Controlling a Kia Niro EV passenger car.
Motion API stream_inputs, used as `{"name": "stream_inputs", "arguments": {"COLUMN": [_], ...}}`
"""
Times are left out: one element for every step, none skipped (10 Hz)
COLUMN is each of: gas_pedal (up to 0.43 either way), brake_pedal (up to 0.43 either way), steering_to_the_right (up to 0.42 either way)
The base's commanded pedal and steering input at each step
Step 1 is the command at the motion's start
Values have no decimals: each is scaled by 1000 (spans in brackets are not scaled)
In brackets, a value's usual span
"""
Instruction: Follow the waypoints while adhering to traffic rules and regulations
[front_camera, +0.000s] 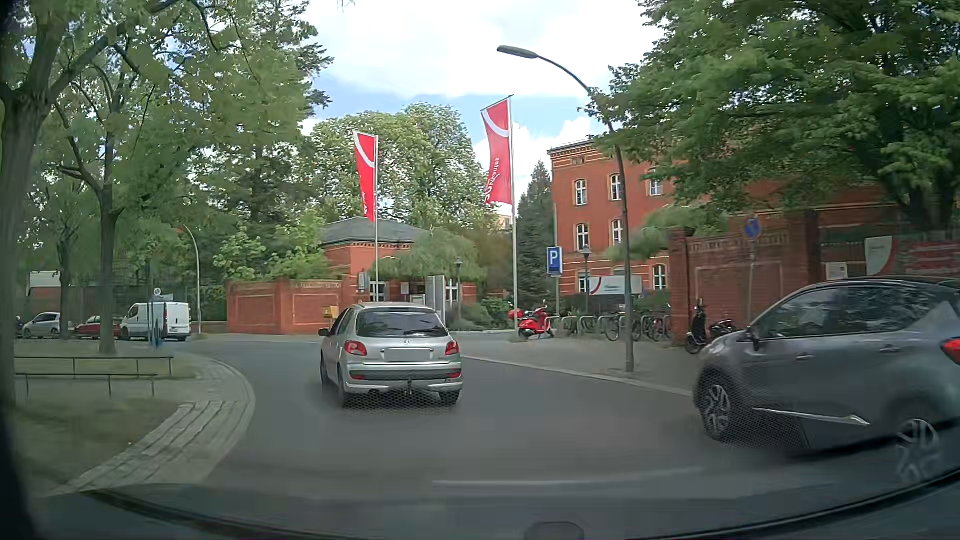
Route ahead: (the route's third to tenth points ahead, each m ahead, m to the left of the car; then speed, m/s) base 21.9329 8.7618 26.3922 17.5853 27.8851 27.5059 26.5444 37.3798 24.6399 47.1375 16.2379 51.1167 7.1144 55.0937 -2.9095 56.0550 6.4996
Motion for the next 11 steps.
{"name": "stream_inputs", "arguments": {"gas_pedal": [157, 150, 138, 118, 118, 118, 79, 59, 59, 59, 59], "brake_pedal": [18, 18, 18, 18, 18, 18, 18, 18, 18, 18, 18], "steering_to_the_right": [-161, -161, -161, -161, -160, -160, -160, -160, -160, -161, -161]}}
